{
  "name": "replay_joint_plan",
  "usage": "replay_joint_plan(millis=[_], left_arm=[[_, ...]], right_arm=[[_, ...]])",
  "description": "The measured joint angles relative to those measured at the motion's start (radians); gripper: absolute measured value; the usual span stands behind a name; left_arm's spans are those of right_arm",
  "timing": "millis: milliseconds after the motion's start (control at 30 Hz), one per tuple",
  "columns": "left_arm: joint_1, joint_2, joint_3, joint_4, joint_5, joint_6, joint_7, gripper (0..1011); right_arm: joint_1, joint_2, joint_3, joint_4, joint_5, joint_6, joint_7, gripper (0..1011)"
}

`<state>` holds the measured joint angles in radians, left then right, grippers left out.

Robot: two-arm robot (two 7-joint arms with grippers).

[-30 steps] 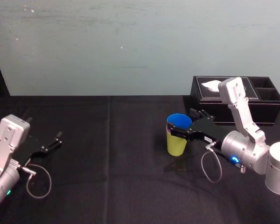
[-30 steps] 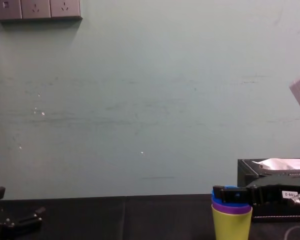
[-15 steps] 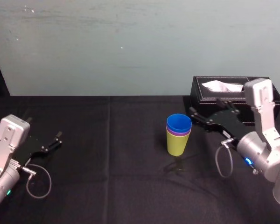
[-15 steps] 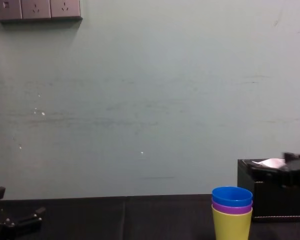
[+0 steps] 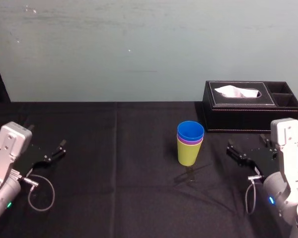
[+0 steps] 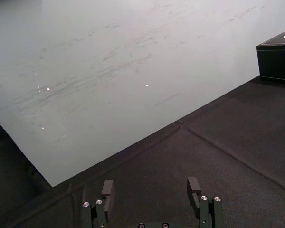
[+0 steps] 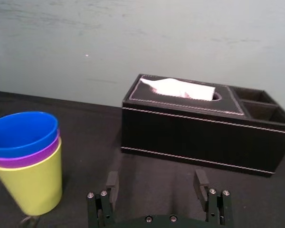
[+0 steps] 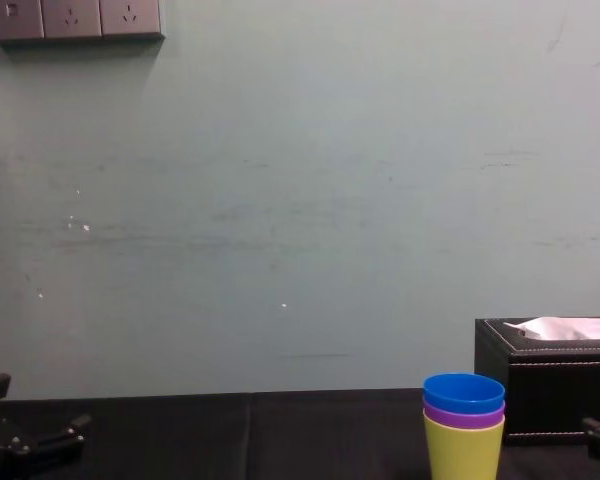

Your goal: Stack the three plastic cups sequentially using one hand.

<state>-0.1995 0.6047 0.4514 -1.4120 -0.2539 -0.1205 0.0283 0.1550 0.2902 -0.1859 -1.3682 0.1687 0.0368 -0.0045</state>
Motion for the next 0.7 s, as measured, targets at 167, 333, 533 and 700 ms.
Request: replay_joint_plan(millis=[167,333,533,700], left_arm=[[0.000,0.000,0.000,0.000,0.000,0.000,0.000,1000],[0.000,0.000,0.000,0.000,0.000,0.000,0.000,1000],[0.000,0.000,0.000,0.000,0.000,0.000,0.000,1000],[0.000,0.000,0.000,0.000,0.000,0.000,0.000,1000]], right_arm=[[0.000,-0.002,0.001,0.011,0.003,-0.007,0.022,1003],[-0.001,-0.002,0.001,0.009,0.002,-0.007,0.019,1003],[-0.001,-0.002,0.001,0.007,0.001,-0.007,0.015,1003],[-0.001,-0.002,0.001,0.006,0.001,-0.007,0.014,1003]])
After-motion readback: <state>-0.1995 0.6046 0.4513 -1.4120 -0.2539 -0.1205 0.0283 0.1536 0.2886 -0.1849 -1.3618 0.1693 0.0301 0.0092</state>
